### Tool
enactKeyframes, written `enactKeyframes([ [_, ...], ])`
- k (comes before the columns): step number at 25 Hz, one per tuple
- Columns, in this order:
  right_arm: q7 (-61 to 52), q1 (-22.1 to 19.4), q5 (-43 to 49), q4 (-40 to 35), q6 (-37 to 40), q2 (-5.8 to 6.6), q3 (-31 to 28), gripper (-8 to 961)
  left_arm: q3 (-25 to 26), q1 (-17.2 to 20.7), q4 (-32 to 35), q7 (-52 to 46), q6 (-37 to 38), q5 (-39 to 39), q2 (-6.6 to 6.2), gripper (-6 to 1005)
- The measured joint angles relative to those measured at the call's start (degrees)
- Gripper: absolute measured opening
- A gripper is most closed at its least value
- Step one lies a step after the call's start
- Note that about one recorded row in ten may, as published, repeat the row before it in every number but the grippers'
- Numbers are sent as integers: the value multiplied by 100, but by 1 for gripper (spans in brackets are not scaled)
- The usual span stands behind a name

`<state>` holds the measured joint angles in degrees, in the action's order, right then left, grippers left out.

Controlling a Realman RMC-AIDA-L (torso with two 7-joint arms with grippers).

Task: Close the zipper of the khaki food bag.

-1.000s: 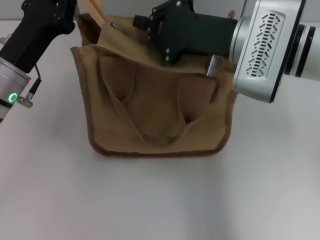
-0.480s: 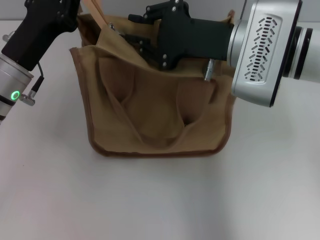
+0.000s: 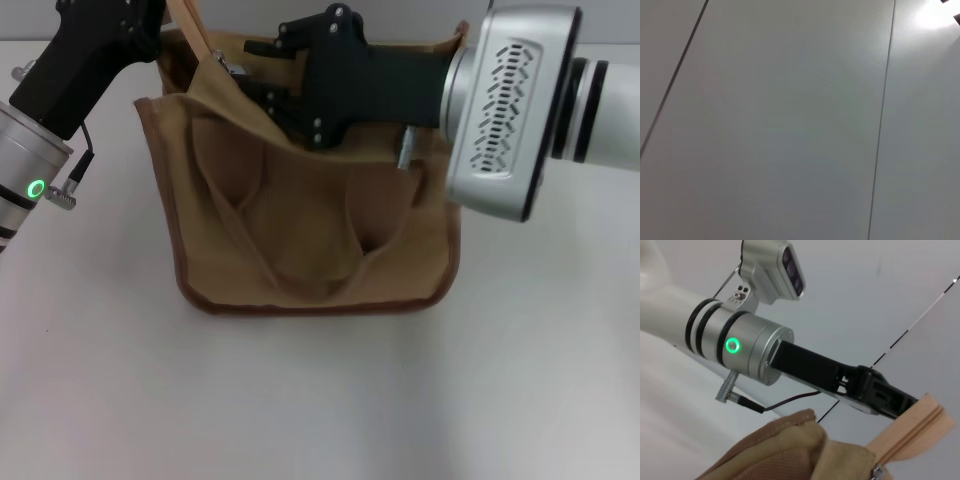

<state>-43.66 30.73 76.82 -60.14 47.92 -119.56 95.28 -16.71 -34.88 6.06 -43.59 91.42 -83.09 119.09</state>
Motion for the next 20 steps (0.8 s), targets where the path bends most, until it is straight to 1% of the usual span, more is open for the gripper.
enactKeyframes([
  [5,7,78,-12,15,-496,-1,147,256,-1,-16,0,0,0,-4,0,22],
  [14,19,117,-47,-2,-606,-20,265,253,-45,-22,1,0,-2,-6,8,22],
  [20,27,186,-23,26,-952,-23,606,252,-61,-37,-7,0,-2,-8,9,22],
])
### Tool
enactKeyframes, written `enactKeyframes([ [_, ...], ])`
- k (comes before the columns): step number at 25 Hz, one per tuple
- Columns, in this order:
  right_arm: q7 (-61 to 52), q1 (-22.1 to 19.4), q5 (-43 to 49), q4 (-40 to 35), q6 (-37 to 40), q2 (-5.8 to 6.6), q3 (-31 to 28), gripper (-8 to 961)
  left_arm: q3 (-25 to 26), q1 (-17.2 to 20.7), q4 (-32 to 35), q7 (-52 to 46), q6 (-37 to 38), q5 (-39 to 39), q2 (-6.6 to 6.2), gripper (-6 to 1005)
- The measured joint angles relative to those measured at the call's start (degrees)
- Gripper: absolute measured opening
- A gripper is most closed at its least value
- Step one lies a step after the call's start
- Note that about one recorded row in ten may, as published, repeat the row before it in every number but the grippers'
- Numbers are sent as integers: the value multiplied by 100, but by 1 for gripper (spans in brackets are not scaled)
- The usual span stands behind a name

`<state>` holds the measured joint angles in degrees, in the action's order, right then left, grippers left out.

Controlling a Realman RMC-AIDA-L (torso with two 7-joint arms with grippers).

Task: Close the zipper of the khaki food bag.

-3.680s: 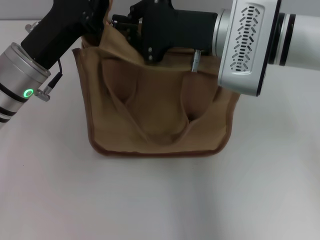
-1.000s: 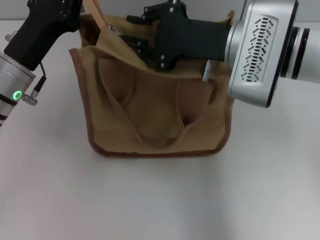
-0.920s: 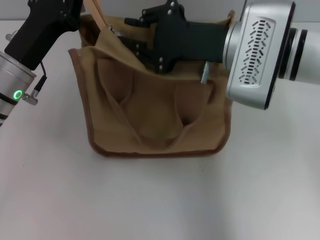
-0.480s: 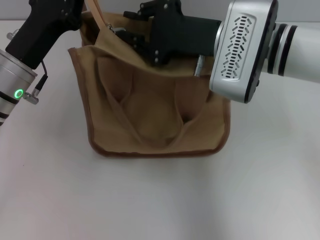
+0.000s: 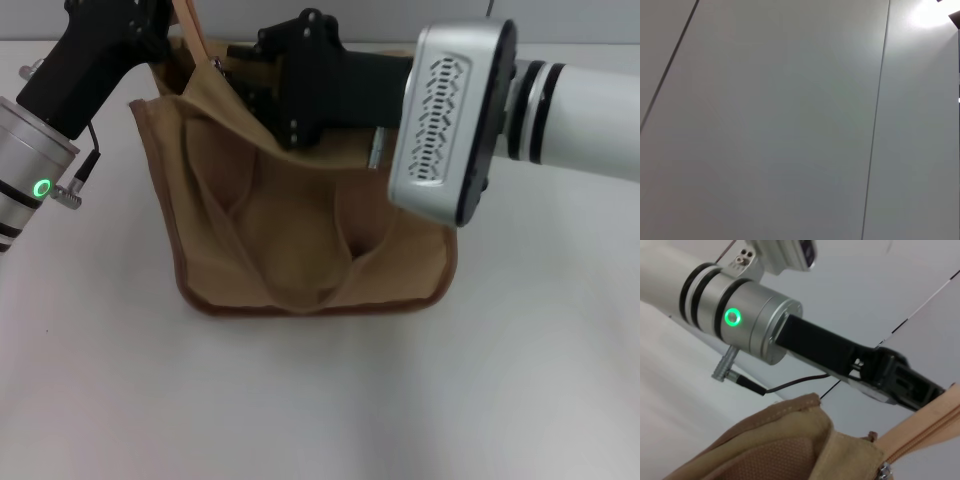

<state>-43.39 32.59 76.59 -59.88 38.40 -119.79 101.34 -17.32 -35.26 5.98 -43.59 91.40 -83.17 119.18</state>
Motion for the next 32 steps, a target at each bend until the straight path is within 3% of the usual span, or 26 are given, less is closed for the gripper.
enactKeyframes([
  [32,62,224,-48,53,-789,-11,321,242,-8,-203,-26,-30,-199,12,-3,22],
])
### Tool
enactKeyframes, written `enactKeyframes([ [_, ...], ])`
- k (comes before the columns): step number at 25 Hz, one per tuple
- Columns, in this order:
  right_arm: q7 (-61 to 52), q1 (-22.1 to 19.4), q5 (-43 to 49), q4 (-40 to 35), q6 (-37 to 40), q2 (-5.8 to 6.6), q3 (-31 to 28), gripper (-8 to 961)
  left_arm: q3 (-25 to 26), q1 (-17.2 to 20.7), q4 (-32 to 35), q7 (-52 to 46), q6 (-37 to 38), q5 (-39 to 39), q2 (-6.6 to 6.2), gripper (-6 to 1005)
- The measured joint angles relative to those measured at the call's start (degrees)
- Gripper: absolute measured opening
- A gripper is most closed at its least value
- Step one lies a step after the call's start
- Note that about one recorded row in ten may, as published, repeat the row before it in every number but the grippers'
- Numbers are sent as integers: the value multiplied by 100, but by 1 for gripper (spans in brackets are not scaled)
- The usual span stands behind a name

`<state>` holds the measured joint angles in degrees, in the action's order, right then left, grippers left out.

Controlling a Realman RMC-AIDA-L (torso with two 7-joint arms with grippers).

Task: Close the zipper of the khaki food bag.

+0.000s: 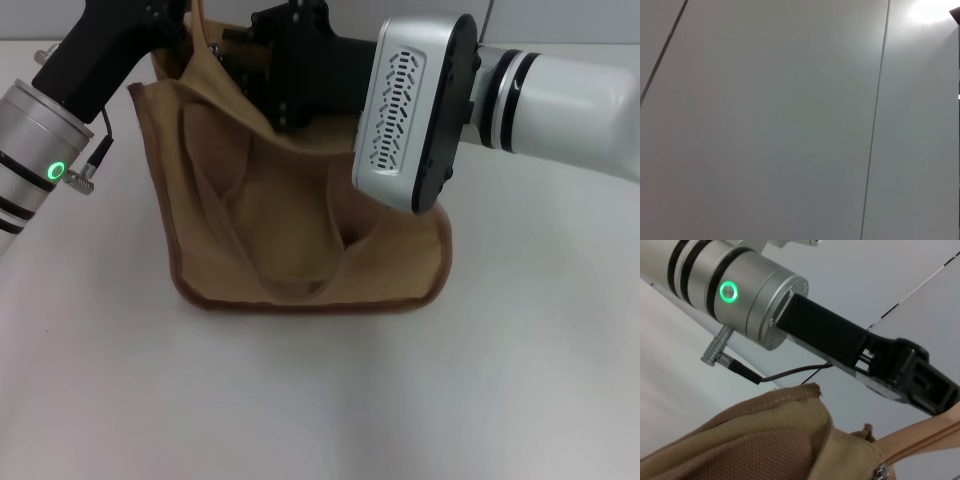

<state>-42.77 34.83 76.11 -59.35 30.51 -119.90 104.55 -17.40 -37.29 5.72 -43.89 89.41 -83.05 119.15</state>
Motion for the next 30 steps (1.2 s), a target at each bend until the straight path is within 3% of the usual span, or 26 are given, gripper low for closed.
enactKeyframes([
  [30,2,26,-66,-49,-515,1,260,234,-1,-66,-44,21,11,-9,-3,23],
])
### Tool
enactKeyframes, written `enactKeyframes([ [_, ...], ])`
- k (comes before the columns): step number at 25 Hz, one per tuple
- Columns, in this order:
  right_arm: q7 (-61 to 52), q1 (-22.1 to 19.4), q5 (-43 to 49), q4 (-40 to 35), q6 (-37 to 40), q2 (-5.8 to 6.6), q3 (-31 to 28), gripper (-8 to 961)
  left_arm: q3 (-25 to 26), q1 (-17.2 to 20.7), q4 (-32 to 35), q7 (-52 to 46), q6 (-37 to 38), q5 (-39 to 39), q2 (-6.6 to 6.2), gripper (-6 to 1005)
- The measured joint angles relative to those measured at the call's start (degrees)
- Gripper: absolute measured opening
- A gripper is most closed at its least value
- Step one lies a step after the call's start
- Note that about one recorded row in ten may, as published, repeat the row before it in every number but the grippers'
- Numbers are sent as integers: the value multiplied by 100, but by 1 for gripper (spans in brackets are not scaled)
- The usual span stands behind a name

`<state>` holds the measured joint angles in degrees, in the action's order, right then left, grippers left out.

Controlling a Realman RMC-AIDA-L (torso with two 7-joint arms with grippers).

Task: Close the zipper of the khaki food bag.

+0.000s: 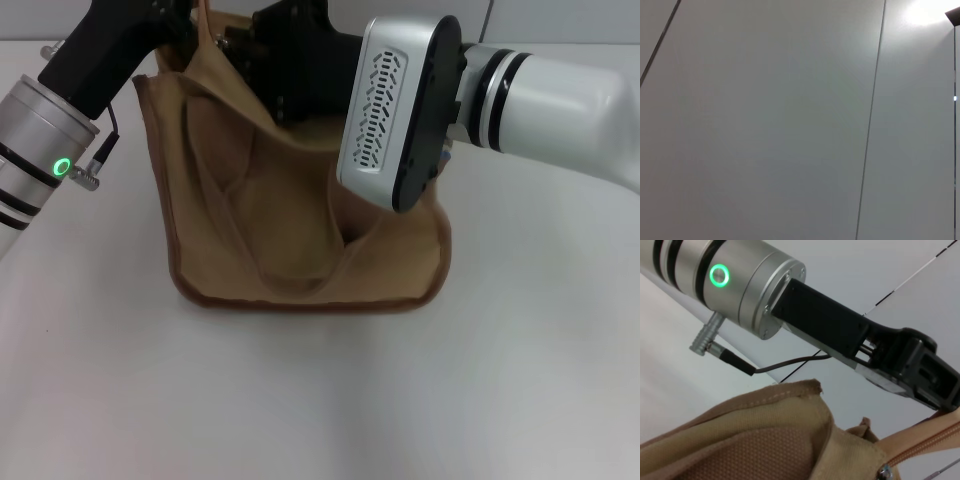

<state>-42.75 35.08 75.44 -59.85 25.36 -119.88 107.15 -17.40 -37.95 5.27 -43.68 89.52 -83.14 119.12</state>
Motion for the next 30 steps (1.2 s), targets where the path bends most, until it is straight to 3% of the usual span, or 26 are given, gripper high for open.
enactKeyframes([
  [3,1,-23,15,-5,0,0,17,233,0,8,0,0,6,-2,-1,23],
  [6,1,-47,34,-19,-3,0,52,23,0,25,-6,0,12,-7,-3,23],
  [30,8,-750,278,-1008,-661,0,475,-1,237,485,-9,72,-238,53,-5,22],
])
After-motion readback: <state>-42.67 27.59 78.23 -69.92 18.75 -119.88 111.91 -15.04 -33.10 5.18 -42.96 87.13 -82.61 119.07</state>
